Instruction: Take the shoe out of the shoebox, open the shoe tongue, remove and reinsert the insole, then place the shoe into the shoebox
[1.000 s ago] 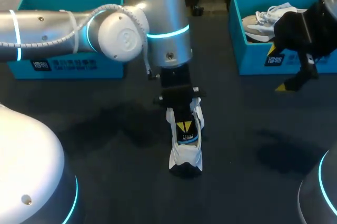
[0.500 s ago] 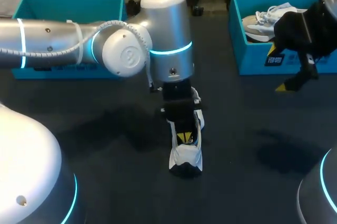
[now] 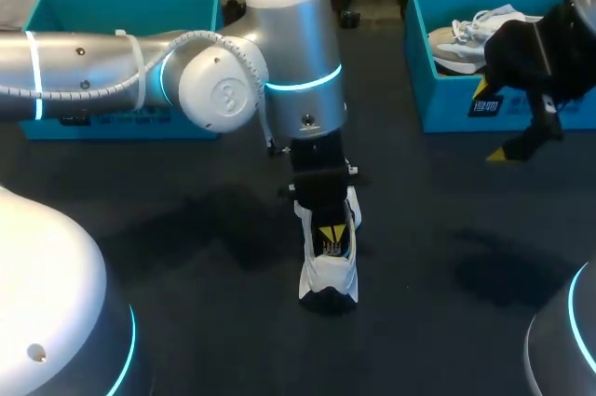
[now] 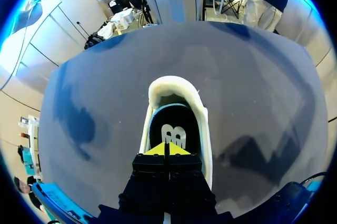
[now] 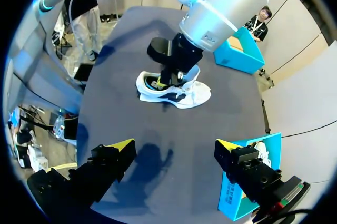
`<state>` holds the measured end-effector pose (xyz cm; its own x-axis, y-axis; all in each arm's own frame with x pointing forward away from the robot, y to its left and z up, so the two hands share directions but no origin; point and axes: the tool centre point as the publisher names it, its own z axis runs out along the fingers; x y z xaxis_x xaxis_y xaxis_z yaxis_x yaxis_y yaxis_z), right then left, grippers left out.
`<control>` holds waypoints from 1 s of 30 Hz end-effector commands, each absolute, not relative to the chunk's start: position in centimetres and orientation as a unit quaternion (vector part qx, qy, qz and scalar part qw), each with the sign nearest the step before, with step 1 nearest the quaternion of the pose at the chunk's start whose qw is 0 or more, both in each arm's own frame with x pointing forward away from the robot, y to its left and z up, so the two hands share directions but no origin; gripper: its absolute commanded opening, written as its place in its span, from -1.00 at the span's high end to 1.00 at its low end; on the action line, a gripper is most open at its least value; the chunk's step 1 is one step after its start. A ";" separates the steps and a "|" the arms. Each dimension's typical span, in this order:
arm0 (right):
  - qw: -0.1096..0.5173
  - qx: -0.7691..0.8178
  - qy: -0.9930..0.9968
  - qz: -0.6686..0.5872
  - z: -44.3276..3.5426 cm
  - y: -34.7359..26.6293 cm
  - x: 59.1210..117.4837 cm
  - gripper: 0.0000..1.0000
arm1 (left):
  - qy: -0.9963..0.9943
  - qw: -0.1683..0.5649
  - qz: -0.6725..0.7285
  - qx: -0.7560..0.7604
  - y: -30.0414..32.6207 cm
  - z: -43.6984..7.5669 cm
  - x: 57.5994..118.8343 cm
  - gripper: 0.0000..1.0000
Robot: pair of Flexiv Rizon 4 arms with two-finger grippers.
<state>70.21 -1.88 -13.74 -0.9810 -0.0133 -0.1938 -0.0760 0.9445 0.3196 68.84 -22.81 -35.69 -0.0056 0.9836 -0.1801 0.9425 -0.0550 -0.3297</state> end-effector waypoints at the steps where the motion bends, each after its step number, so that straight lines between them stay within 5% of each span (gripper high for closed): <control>1: 0.093 -0.023 0.982 0.164 -13.8 -1.8 70.4 -1.00 | -0.682 0.057 0.185 -0.706 -23.6 -36.8 68.4 1.00; 16: 0.093 -0.023 0.982 0.164 -13.8 -1.8 70.4 -1.00 | -0.688 0.071 0.165 -0.703 -22.4 -39.8 67.1 1.00; 30: 0.093 -0.023 0.982 0.164 -13.8 -1.8 70.4 -1.00 | -0.696 -0.014 0.100 -0.711 -23.1 -37.6 69.3 1.00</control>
